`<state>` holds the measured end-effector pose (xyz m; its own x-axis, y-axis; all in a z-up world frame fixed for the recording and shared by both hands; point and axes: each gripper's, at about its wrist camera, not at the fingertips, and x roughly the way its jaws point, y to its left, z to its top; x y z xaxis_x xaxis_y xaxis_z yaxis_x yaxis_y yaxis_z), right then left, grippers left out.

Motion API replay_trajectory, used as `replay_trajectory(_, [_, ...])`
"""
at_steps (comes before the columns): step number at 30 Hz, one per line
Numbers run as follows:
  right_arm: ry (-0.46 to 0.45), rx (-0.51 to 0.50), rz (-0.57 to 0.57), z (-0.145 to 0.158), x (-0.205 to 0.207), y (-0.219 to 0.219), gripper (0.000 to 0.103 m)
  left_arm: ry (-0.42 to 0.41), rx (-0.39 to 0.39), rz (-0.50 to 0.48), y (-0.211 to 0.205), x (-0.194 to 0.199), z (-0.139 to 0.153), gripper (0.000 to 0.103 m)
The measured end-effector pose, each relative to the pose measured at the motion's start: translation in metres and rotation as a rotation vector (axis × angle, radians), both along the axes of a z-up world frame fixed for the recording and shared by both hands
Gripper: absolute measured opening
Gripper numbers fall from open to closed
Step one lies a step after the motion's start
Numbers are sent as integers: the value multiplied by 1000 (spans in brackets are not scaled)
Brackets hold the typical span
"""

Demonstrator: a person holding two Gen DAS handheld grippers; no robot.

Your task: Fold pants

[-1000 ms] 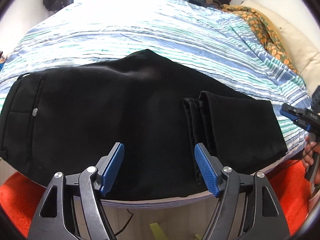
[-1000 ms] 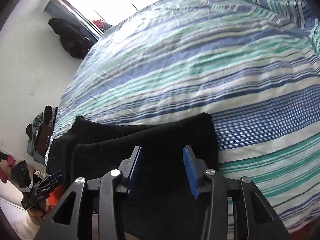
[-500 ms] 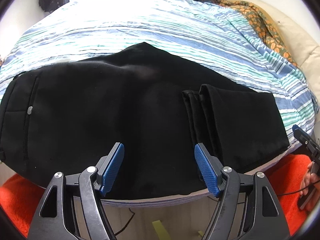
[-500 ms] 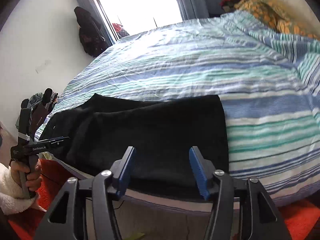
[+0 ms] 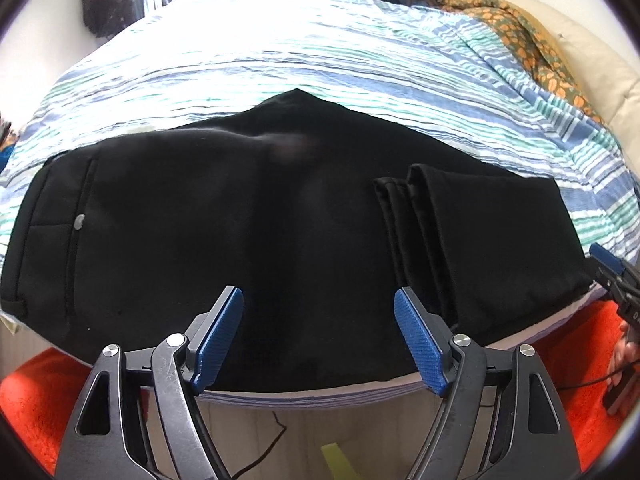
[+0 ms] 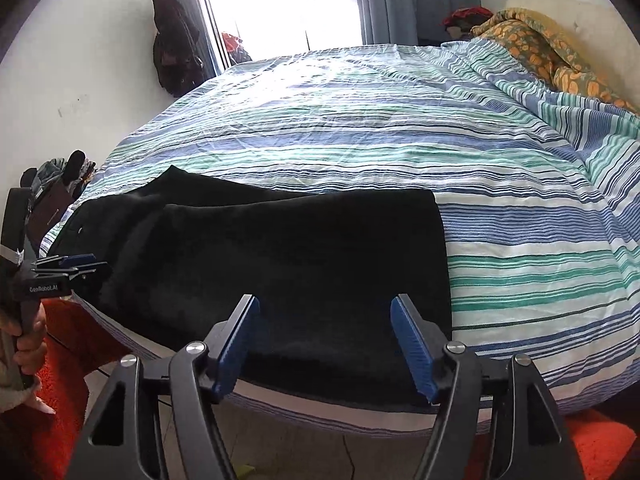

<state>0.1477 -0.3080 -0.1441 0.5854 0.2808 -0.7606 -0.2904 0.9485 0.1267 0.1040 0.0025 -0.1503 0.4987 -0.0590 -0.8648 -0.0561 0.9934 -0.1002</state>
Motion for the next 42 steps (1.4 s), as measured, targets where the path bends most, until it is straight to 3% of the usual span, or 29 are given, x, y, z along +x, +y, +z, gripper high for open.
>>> replay_trajectory(5, [-5, -19, 31, 0, -1, 9, 68, 37, -21, 77, 27, 3, -8, 82])
replay_trajectory(10, [-8, -33, 53, -1, -3, 15, 68, -66, -113, 135, 76, 10, 24, 82])
replay_trajectory(13, [-3, -51, 70, -3, -3, 21, 68, 21, -158, 152, 111, 44, 12, 82])
replay_trajectory(14, [-1, -55, 77, -4, -2, 23, 68, 69, -150, 152, 119, 58, 2, 81])
replay_trajectory(15, [2, -58, 81, -5, -3, 25, 68, 104, -112, 150, 124, 73, -7, 71])
replay_trajectory(17, [6, -63, 90, -6, -2, 29, 68, 138, 9, 128, 119, 99, -17, 64])
replay_trajectory(20, [6, -67, 91, -6, -3, 31, 68, 171, 198, 74, 96, 117, -16, 65])
replay_trajectory(21, [3, -66, 90, -5, -4, 30, 68, 155, 221, 63, 95, 113, -9, 66])
replay_trajectory(25, [-7, -60, 84, -3, -7, 26, 68, 54, 29, 16, 87, 103, 20, 77])
replay_trajectory(26, [-5, -61, 85, -4, -6, 26, 68, 54, 18, 0, 82, 106, 19, 77])
replay_trajectory(28, [7, -56, 87, -6, -3, 27, 68, 77, 149, 1, 71, 116, 6, 77])
replay_trajectory(29, [13, -53, 86, -7, -2, 27, 68, 117, 236, 15, 69, 124, -8, 78])
replay_trajectory(30, [18, -50, 87, -8, -1, 27, 68, 165, 270, 28, 71, 130, -23, 82])
replay_trajectory(31, [19, -47, 86, -8, 0, 28, 68, 191, 256, 44, 79, 137, -32, 83])
replay_trajectory(34, [0, -35, 85, -3, -4, 27, 68, 154, 219, 71, 75, 137, -15, 82])
replay_trajectory(37, [-8, -29, 85, -1, -5, 26, 68, 106, 118, -21, 56, 143, 2, 83])
replay_trajectory(40, [6, -24, 83, -3, -1, 25, 68, 114, 222, -35, 31, 173, -11, 84])
replay_trajectory(42, [14, -18, 78, -4, 1, 25, 68, 190, 227, 18, 35, 199, -36, 93])
